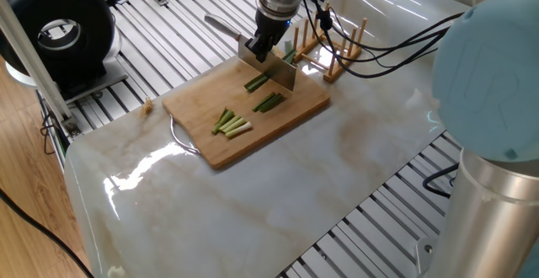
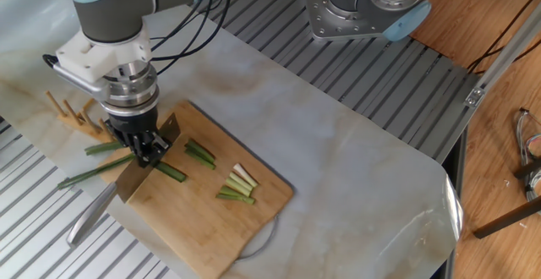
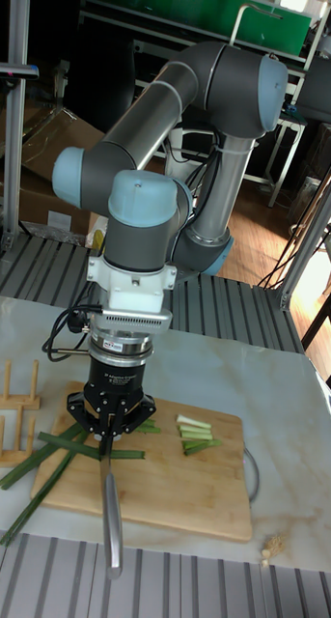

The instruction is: Chop the green garlic

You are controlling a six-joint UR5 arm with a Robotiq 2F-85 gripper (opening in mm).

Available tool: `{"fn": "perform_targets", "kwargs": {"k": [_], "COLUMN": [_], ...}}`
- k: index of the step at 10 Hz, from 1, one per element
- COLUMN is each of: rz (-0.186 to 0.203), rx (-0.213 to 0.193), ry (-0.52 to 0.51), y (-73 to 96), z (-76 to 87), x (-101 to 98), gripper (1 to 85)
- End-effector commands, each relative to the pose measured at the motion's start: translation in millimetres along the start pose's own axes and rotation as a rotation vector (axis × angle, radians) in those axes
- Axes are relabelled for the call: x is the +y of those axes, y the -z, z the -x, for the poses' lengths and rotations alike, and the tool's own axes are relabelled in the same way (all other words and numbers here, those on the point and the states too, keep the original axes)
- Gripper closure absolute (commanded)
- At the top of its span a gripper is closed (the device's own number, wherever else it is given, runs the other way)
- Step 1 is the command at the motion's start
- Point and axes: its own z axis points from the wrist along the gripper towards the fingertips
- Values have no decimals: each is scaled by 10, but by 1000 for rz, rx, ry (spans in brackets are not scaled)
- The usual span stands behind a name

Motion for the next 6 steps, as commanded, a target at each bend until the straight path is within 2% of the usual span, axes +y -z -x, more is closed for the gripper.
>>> {"fn": "perform_targets", "kwargs": {"k": [1, 3, 6], "rz": [15, 24, 41], "rx": [12, -7, -53], "ry": [-16, -12, -2], "y": [19, 37, -21], "z": [-33, 14, 174], "x": [16, -12, 1], "gripper": [843, 843, 843]}}
